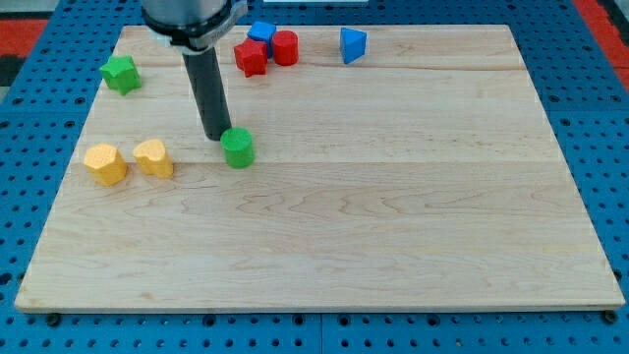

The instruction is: Push green star near to the green circle

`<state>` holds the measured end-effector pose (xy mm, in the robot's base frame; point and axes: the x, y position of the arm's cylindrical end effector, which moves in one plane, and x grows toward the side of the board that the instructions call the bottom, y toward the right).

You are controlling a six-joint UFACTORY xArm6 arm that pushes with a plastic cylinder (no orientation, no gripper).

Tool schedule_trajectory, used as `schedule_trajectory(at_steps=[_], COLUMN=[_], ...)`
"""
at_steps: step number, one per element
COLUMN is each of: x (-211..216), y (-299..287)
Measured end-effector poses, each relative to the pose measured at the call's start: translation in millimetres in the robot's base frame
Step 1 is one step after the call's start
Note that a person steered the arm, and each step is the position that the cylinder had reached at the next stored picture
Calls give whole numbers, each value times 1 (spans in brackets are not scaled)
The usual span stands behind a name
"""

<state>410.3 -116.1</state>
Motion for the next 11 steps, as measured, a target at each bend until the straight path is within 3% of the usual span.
schedule_trajectory(at_steps=[1, 3, 4, 6, 7, 8, 10, 11], x=[-19, -33, -87, -127, -140, -160, -109, -79], y=[-10, -187, -189, -110, -137, -97, -49, 9])
